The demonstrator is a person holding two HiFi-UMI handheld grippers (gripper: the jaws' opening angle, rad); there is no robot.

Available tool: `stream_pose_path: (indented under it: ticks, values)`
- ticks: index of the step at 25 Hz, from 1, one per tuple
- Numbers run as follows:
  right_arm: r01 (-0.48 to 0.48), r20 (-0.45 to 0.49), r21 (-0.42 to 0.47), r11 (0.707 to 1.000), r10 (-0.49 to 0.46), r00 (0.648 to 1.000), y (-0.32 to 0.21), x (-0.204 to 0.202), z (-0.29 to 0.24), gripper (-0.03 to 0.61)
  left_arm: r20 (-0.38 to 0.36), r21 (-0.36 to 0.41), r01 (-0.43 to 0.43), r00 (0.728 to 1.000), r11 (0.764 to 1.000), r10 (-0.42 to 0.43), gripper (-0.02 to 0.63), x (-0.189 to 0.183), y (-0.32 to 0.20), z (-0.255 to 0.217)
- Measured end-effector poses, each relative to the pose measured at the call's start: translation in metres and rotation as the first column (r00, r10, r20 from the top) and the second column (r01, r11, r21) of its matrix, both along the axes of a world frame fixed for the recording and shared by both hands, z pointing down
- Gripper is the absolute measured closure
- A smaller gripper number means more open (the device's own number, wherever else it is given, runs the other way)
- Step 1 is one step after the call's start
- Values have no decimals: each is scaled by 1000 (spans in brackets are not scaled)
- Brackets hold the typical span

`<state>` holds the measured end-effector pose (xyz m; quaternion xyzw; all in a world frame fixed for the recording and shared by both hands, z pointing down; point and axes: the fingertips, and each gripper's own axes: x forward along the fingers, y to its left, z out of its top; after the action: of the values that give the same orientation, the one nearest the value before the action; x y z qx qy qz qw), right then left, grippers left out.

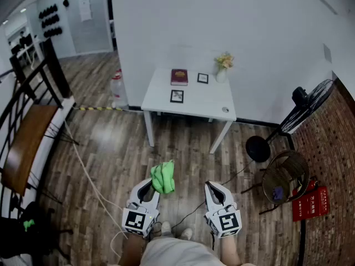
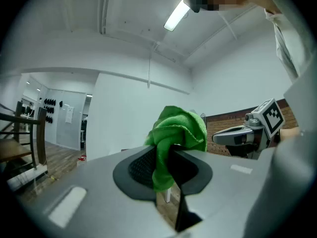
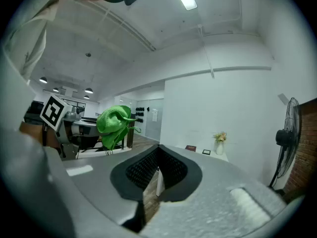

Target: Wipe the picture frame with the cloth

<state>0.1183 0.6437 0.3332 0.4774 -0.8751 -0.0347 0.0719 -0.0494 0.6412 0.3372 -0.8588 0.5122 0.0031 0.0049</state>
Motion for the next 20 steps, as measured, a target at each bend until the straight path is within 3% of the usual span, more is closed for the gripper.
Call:
stream_pose_path:
  ticks: [5,10,20]
  values:
    - [-53,56,-23,998,54,997,-11,-11,5,575,2,32,-22,1000,999,22,532,-14,-12,-7]
    - [-87,78,-15,996,88,993,-24,-26,8,575,2,16,-52,999,999,52,532,-25,-25,4]
    - [-68,52,-21,997,69,996,-51,-53,13,575,-20,15,-70,997,997,70,531,-41,-59,9]
